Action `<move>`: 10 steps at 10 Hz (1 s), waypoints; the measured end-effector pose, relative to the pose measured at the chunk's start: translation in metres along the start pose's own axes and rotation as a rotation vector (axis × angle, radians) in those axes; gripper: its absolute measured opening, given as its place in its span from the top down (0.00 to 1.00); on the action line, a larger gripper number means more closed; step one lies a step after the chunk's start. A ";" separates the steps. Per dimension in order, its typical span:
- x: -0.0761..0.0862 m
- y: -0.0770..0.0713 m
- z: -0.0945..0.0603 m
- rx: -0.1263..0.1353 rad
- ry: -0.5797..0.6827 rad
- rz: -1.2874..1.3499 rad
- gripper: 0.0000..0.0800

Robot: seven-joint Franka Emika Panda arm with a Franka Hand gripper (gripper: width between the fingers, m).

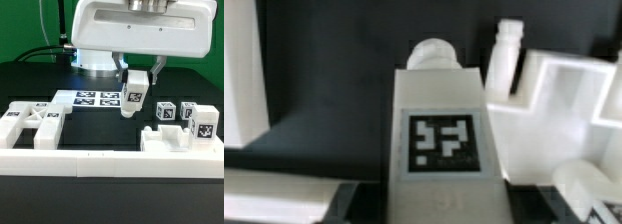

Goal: Assemble chair

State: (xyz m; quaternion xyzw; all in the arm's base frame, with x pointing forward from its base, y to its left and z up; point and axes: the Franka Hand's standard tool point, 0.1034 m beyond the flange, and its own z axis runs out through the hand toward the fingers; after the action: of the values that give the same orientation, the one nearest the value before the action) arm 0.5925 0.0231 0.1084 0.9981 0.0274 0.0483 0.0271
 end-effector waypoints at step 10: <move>0.036 0.001 -0.005 0.007 0.234 0.069 0.64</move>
Offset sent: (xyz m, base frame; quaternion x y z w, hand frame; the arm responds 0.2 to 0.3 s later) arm 0.0394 -0.0076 0.0308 0.0808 0.1180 0.0876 0.9858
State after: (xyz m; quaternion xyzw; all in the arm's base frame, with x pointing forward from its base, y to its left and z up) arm 0.6283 0.0247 0.1166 0.9860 -0.0038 0.1654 0.0184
